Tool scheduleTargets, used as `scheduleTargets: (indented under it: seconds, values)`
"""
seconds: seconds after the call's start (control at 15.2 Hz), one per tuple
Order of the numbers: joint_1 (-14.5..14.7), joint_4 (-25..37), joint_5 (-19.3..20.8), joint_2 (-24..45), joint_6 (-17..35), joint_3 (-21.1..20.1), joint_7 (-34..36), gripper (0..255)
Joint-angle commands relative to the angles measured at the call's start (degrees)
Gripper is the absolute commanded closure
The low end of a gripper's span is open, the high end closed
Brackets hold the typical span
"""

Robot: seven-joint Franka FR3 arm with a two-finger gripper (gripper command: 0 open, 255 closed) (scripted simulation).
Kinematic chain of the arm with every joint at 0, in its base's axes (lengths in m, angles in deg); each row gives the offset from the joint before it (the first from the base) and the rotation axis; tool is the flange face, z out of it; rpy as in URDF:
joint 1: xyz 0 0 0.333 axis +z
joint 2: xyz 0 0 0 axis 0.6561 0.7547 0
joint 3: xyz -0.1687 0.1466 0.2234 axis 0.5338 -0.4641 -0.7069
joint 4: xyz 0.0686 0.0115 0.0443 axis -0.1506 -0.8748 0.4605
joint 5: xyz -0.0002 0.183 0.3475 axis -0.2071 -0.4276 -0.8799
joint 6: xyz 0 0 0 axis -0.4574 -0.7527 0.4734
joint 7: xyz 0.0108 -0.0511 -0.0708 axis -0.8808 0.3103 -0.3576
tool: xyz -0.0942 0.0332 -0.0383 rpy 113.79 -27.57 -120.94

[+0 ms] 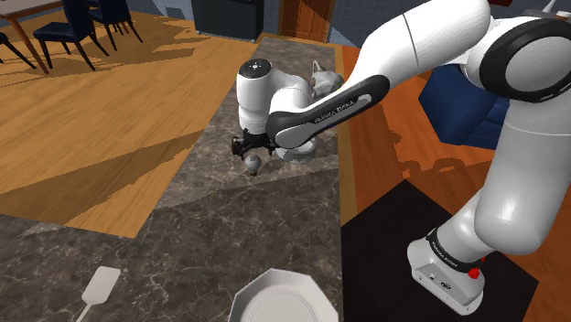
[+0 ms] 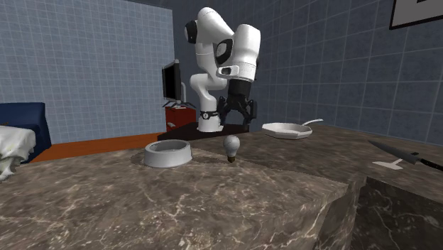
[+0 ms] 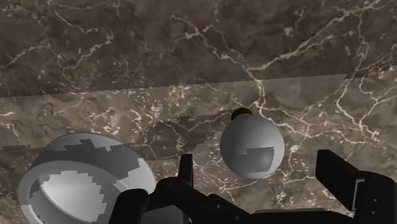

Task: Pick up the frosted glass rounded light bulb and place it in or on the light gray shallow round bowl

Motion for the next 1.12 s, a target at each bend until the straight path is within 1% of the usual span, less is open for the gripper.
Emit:
scheduleTargets:
  seconds: [0.0,0.46,0.99,1.06]
  values:
    - [1.1,2.7,1.1,2.5,-0.5,0.7,1.0,0]
    - [1.7,2.8,3.8,6.5,3.1,2.5,2.5,0]
    - [1.7,2.8,3.8,6.4,3.1,2.5,2.5,0]
    - [1.7,2.8,3.8,6.4,3.1,2.5,2.5,255]
